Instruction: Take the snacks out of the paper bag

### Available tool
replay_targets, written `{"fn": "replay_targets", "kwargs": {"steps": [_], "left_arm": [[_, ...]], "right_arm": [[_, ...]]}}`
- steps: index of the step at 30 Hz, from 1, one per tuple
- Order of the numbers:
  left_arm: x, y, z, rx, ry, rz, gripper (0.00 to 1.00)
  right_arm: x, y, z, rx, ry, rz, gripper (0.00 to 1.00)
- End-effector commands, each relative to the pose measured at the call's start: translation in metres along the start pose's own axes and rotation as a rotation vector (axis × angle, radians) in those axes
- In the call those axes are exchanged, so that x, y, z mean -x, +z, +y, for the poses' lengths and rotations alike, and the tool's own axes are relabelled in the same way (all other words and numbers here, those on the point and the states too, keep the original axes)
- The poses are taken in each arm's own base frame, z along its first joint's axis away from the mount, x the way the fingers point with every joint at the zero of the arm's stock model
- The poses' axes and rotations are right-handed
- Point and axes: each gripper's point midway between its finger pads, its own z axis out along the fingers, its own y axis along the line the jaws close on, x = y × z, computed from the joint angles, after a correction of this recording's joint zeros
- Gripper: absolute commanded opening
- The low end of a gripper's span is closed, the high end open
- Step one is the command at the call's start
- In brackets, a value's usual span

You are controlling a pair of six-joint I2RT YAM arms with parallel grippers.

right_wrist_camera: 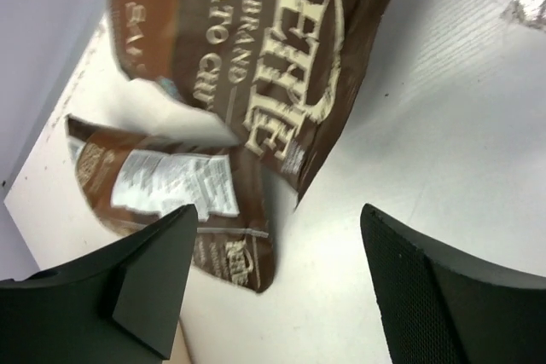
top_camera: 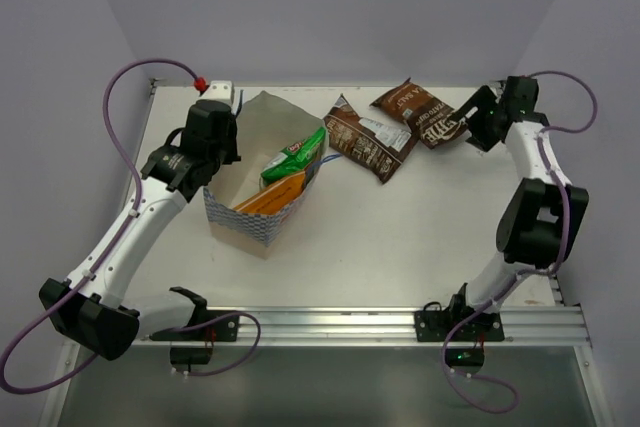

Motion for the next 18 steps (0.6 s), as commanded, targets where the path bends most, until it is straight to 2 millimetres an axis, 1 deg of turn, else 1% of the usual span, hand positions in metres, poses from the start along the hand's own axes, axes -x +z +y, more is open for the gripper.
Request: {"fn": "replay_targets", "kwargs": {"steps": [1, 2, 3, 4, 5, 6, 7, 8, 9, 11, 12, 14, 15, 17, 18], "left_arm": [[0.029, -0.011, -0.001, -0.031, 0.009, -0.099, 0.0], [0.031, -0.012, -0.002, -0.037, 0.015, -0.106, 0.0], [0.033, -0.013, -0.003, -0.046, 0.028, -0.114, 0.0], [0.033, -0.013, -0.003, -0.052, 0.036, -0.117, 0.0], [0.034, -0.013, -0.004, -0.06, 0.053, -0.122, 0.0], [0.035, -0.013, -0.006, -0.07, 0.06, -0.124, 0.0], [0.038, -0.015, -0.007, -0.078, 0.062, -0.131, 0.0], [0.04, -0.016, -0.008, -0.083, 0.064, -0.138, 0.0], [0.042, -0.018, -0.009, -0.093, 0.069, -0.144, 0.0], [0.048, -0.023, -0.011, -0.11, 0.067, -0.162, 0.0], [0.051, -0.024, -0.014, -0.128, 0.068, -0.169, 0.0], [0.056, -0.028, -0.018, -0.153, 0.075, -0.185, 0.0], [0.057, -0.029, -0.021, -0.175, 0.087, -0.191, 0.0], [0.061, -0.032, -0.025, -0.196, 0.101, -0.203, 0.0], [0.062, -0.033, -0.027, -0.212, 0.115, -0.205, 0.0]], "right_arm": [[0.019, -0.09, 0.032, -0.007, -0.154, -0.168, 0.82], [0.017, -0.104, 0.038, -0.007, -0.177, -0.188, 0.84], [0.005, -0.117, 0.051, 0.021, -0.208, -0.174, 0.84], [0.001, -0.142, 0.066, 0.073, -0.244, -0.206, 0.84], [-0.007, -0.156, 0.08, 0.117, -0.273, -0.208, 0.85], [-0.025, -0.167, 0.101, 0.175, -0.327, -0.194, 0.86], [-0.032, -0.187, 0.115, 0.225, -0.371, -0.211, 0.86], [-0.048, -0.197, 0.129, 0.265, -0.406, -0.188, 0.86], [-0.074, -0.214, 0.155, 0.349, -0.465, -0.148, 0.86], [-0.1, -0.236, 0.179, 0.448, -0.537, -0.121, 0.86], [-0.123, -0.252, 0.196, 0.518, -0.582, -0.087, 0.86], [-0.147, -0.267, 0.214, 0.609, -0.631, -0.041, 0.86], [-0.168, -0.281, 0.228, 0.681, -0.673, -0.01, 0.86], [-0.189, -0.292, 0.24, 0.755, -0.767, 0.014, 0.86], [-0.207, -0.299, 0.249, 0.797, -0.839, 0.033, 0.86]]}}
